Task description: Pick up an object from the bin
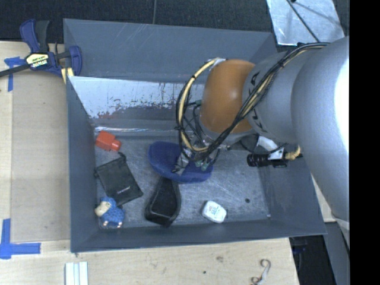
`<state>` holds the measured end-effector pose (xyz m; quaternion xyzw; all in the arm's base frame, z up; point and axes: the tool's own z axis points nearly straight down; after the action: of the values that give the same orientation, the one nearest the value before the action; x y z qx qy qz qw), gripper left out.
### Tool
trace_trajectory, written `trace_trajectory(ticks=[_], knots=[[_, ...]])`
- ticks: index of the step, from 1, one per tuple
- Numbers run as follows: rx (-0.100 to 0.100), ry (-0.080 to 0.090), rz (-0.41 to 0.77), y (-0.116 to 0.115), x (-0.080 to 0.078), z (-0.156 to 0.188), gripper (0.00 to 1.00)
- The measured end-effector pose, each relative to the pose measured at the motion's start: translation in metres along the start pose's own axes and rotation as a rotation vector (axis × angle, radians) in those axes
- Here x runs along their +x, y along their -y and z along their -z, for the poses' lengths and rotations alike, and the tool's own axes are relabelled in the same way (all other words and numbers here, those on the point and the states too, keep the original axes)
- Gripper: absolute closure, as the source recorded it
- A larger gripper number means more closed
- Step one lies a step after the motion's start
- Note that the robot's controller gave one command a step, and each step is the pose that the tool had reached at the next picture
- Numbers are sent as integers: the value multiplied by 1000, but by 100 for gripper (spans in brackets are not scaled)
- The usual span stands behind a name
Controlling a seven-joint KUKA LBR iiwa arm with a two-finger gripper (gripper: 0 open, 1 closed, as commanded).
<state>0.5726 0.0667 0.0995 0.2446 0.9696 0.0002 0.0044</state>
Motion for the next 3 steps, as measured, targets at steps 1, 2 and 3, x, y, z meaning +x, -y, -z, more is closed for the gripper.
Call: trace_trajectory(ticks=[1,2,3], knots=[[-4,0,12,-15,25,150,100],[2,-7,12,-14,26,145,0],[4,-11,105,10,30,9,0]])
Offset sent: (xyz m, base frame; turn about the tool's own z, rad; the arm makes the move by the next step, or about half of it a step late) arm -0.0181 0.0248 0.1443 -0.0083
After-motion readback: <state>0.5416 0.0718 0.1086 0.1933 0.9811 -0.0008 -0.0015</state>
